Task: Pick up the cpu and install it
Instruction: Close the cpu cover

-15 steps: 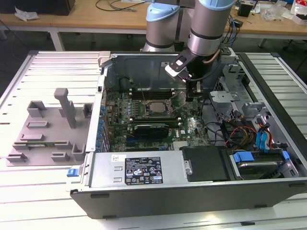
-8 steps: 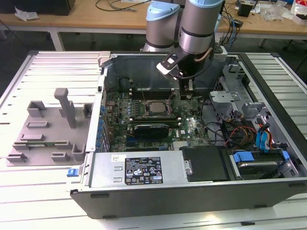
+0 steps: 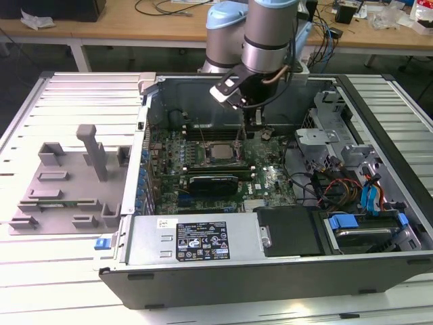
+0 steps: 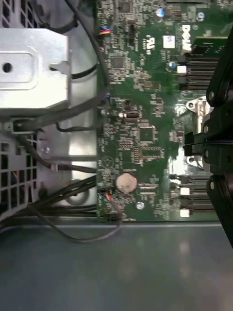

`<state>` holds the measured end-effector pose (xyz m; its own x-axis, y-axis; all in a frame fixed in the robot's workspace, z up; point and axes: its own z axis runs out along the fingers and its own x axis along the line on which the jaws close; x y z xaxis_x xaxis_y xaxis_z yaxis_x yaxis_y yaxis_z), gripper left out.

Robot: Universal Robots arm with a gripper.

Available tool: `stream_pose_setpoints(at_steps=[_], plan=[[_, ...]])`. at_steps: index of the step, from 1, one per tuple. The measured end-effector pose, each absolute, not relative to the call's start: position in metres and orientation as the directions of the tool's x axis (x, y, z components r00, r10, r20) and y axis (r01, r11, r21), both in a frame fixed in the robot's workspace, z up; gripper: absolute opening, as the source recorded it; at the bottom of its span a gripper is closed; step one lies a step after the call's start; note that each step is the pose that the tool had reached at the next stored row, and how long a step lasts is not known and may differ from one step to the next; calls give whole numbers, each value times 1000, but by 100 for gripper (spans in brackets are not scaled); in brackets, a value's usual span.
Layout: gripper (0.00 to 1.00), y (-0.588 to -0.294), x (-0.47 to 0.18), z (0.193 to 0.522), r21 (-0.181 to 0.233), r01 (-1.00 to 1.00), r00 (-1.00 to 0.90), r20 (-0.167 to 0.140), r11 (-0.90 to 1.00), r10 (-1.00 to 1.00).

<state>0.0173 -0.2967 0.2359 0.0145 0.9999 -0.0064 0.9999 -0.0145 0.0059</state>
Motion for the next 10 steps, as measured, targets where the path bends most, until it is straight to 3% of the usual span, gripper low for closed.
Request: stream_pose_setpoints(at_steps=[10], plan=[[11, -292, 4, 236, -7, 1000, 13, 5, -13, 1000]])
